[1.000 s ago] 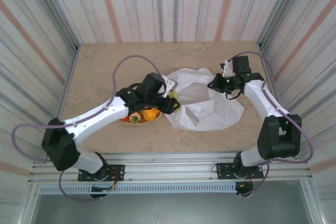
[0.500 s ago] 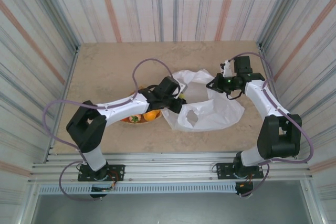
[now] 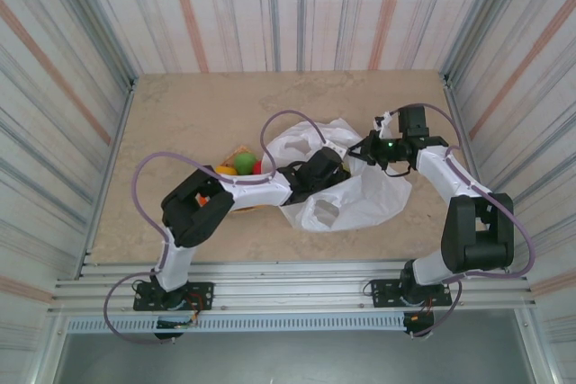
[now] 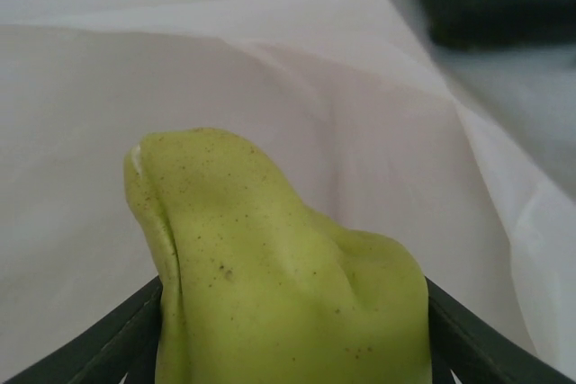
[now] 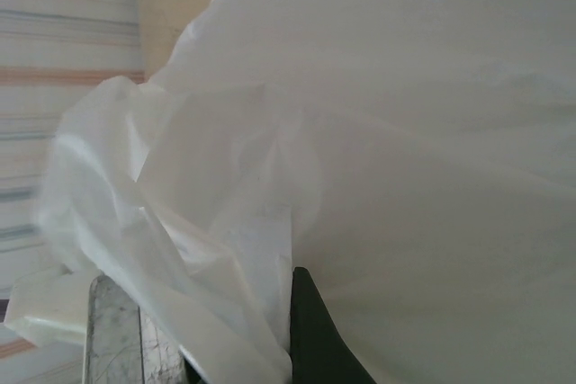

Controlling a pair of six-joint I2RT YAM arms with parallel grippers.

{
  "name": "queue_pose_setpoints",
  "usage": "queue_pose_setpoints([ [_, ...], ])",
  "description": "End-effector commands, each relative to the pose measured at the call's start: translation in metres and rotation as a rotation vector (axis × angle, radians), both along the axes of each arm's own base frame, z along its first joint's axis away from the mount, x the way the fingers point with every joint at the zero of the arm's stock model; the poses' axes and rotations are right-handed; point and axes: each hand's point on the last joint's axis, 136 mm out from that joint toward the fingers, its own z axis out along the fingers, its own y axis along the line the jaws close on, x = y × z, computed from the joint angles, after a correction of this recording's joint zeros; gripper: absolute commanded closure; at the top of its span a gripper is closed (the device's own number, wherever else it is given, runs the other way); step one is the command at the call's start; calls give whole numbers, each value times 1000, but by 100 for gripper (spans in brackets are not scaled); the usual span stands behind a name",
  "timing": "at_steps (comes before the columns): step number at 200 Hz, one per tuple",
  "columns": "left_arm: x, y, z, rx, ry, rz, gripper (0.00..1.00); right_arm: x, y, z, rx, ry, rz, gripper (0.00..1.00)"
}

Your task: Place the fruits into the plastic bag

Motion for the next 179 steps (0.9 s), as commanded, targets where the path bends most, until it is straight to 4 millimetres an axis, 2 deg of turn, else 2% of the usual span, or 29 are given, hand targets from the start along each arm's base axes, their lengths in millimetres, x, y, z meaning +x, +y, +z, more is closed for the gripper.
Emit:
queue_pose_setpoints([
  [1, 20, -13, 18, -99, -74, 90, 37, -2, 0, 10, 36, -10, -5, 100],
  [20, 21, -24, 21, -146, -74, 70, 35, -3, -2, 7, 37, -6, -8, 100],
  [23, 21, -25, 8, -130, -60, 68, 34, -2, -2, 7, 37, -6, -10, 100],
  [41, 21, -31, 1, -134, -48, 53, 30, -2, -6, 4, 38, -3, -22, 100],
  [97, 17, -28, 10, -121, -54, 31, 15, 0, -10, -2, 16, -2, -24, 100],
  [111, 14, -26, 7, -94, -42, 17, 13, -1, -13, -4, 8, 1, -27, 100],
  [115, 12, -25, 21, -111, -53, 11, 13, -1, -13, -5, 5, 2, -27, 100],
  [143, 0, -15, 36, -103, -52, -25, 12, -1, -19, -10, -30, 3, -35, 100],
  [179, -19, 13, 41, -33, -39, -60, 13, -2, -26, -12, -98, -14, -21, 100],
])
